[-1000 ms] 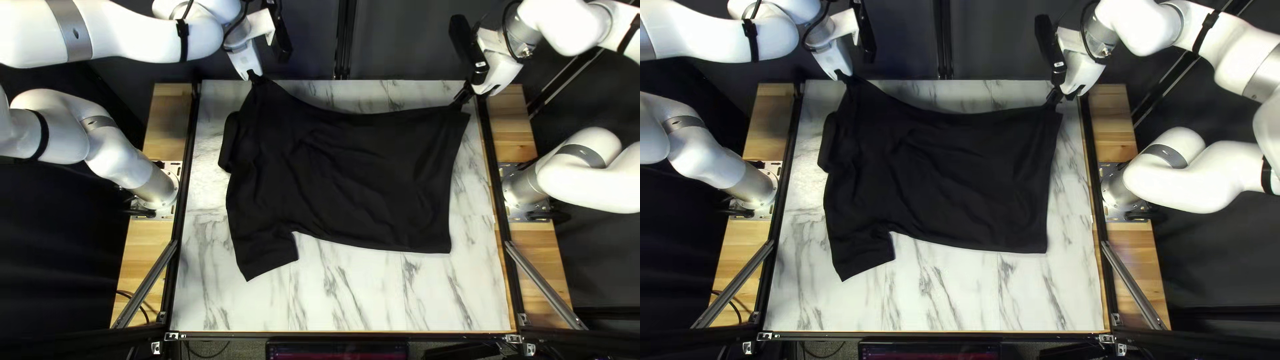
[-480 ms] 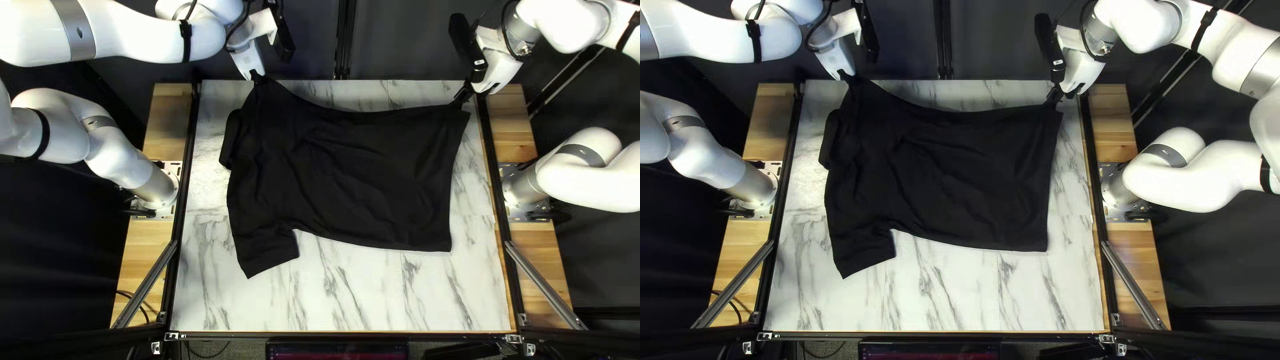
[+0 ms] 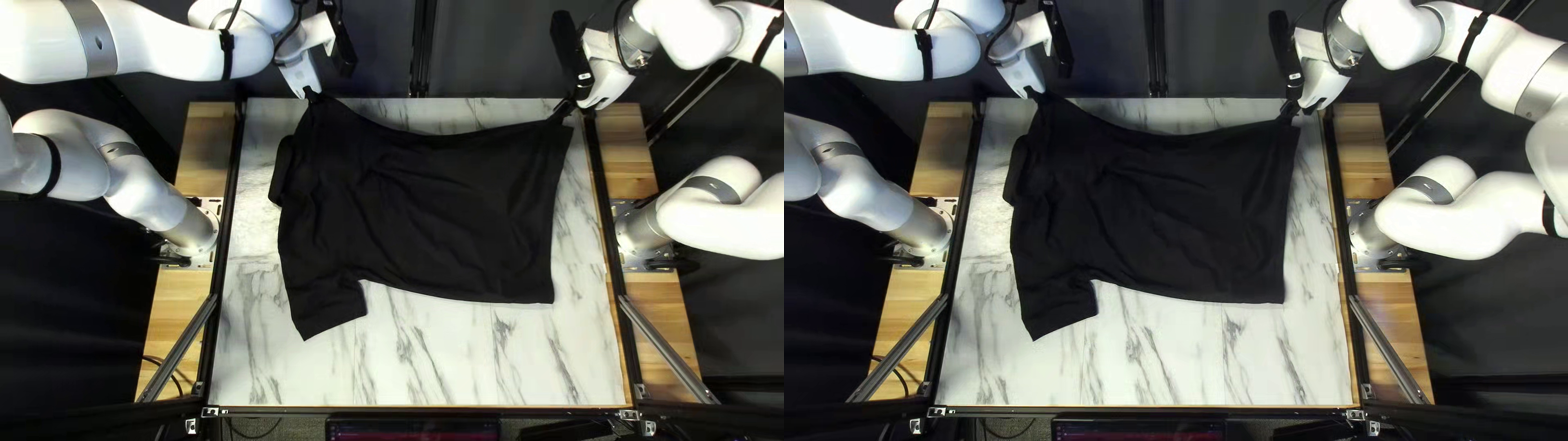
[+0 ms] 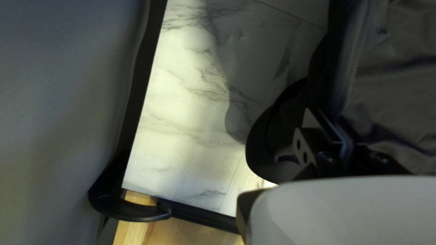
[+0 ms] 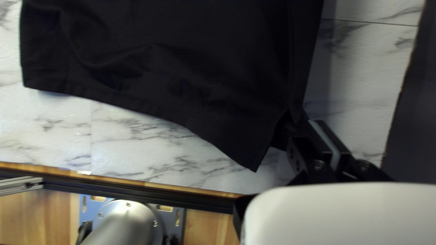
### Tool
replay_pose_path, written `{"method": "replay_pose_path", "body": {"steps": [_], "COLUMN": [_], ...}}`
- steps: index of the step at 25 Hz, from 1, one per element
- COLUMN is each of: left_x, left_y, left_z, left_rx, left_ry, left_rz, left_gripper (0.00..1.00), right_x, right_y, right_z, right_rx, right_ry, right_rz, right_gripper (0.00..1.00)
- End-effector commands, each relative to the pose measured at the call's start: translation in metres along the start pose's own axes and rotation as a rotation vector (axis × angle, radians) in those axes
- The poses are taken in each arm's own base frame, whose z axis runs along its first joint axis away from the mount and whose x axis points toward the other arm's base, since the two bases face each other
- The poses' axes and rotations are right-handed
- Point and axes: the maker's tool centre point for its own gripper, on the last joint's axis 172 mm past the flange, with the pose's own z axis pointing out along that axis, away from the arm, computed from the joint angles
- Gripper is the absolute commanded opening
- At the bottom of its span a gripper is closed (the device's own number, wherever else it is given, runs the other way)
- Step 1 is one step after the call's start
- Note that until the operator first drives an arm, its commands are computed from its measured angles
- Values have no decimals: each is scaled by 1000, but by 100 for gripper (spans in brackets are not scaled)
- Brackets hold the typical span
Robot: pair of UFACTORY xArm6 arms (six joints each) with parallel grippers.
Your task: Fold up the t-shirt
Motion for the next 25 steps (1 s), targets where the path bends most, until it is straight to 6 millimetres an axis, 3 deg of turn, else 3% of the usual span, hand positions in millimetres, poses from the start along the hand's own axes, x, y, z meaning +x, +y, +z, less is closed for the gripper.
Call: {"method": "replay_pose_path", "body": {"steps": [1,17,18,19,25], "left_x": [-1,-11,-11,-12,-16], "left_y": [-5,-17,-16,-15,-1], "left_z": [2,4,3,2,-16], "left_rx": [10,29,27,25,24], "left_ry": [11,21,21,21,29], "left_rz": [-9,-39,-41,-40,-31], "left_gripper": [0,0,64,100,100], "right_x": [7,13,13,14,12], "right_y": [11,37,38,37,28], "right_z": [1,4,4,3,-21], "right_rx": [-23,-43,-42,-41,-36], "right_ry": [0,-24,-21,-19,8], "right_rz": [-14,-11,-8,-5,26], "right_gripper": [0,0,69,100,100]}}
